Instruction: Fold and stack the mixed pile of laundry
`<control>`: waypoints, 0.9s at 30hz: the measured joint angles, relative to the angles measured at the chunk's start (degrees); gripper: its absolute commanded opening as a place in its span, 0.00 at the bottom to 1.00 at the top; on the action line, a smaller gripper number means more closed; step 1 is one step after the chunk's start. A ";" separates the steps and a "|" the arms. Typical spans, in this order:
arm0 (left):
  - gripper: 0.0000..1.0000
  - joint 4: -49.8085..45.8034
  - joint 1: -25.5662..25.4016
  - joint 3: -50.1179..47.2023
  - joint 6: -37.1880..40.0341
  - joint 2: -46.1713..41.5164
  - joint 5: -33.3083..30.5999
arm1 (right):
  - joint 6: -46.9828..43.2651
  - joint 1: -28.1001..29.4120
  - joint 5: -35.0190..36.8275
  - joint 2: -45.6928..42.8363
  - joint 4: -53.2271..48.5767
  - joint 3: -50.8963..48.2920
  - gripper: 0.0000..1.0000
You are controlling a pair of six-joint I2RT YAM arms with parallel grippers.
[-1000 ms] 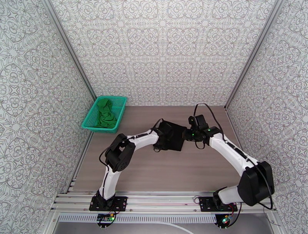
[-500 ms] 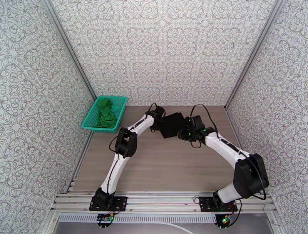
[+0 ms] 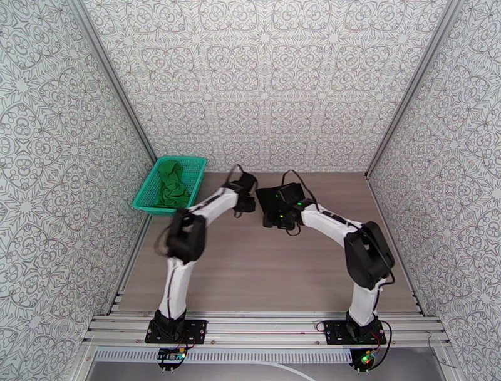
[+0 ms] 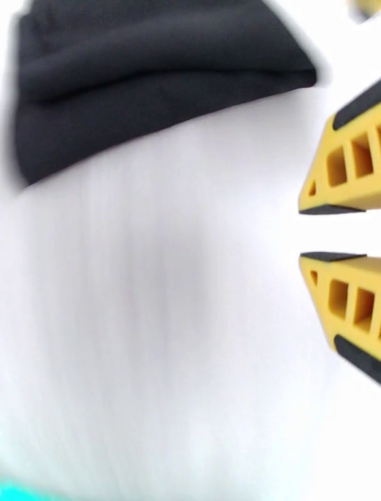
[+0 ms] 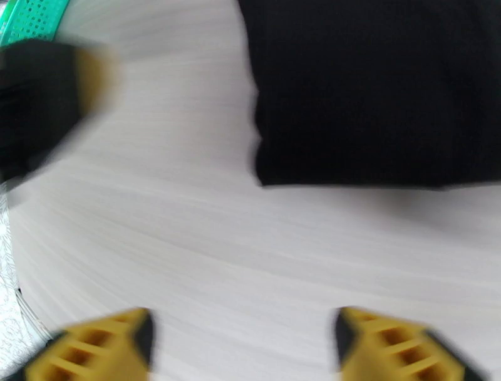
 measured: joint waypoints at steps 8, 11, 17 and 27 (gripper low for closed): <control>0.33 2.95 4.72 -17.11 -1.68 -30.45 -1.29 | 1.88 2.80 -2.29 12.92 -1.68 14.16 0.81; 0.33 2.97 4.76 -24.72 -2.80 -35.41 -0.66 | 1.84 2.78 -2.86 18.58 -3.72 22.08 0.80; 0.33 3.04 5.64 -34.32 -4.48 -39.19 1.57 | 1.16 2.64 0.39 28.00 -10.73 36.72 0.80; 0.34 3.65 6.69 -38.23 -5.60 -42.38 3.72 | -1.53 -2.32 6.45 33.46 -19.06 45.88 0.80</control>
